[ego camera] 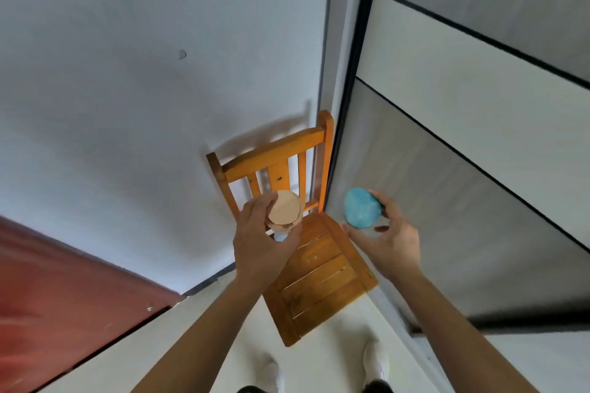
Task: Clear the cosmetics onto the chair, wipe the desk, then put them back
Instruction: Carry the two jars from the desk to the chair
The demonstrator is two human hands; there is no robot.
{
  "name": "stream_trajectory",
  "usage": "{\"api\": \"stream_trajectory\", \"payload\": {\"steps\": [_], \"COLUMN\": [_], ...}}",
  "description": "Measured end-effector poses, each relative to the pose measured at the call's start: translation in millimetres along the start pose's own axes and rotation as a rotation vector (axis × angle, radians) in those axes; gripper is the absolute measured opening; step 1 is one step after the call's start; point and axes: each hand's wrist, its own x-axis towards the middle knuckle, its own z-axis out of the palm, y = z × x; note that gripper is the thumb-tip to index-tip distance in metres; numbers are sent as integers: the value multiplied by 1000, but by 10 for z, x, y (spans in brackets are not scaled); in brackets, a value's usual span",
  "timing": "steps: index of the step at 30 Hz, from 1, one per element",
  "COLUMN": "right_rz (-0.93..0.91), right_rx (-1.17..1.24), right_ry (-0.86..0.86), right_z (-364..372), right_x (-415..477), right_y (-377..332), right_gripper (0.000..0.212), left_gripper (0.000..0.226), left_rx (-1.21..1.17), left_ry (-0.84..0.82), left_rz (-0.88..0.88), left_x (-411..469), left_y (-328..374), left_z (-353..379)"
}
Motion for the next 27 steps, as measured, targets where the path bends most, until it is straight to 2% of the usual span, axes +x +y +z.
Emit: {"api": "stream_trajectory", "payload": {"steps": [6,11,14,22,27], "right_rz": [-56,-80,-70,-6,15], "right_rx": [45,-27,-47,-85,-93], "right_ry": [-232,-458,-525,-603,-640], "right_z": [331,789,1118,2117,2620], "right_x": [905,1427,1574,1581,1698], "right_y": [632,1215,1675,3113,3618], "right_gripper": [71,78,77,75,77], "left_gripper": [79,78,77,71,70], "left_rx": [83,146,159,200,165], "left_ry": [-20,13,-2,-67,-65], "left_rz": [-229,-437,-530,-596,-594], "left_x": [119,167,120,-261,-331], "left_y": [-149,-435,-802,-2056,-2599], "left_z": [890,1607,2074,3323,3856]}}
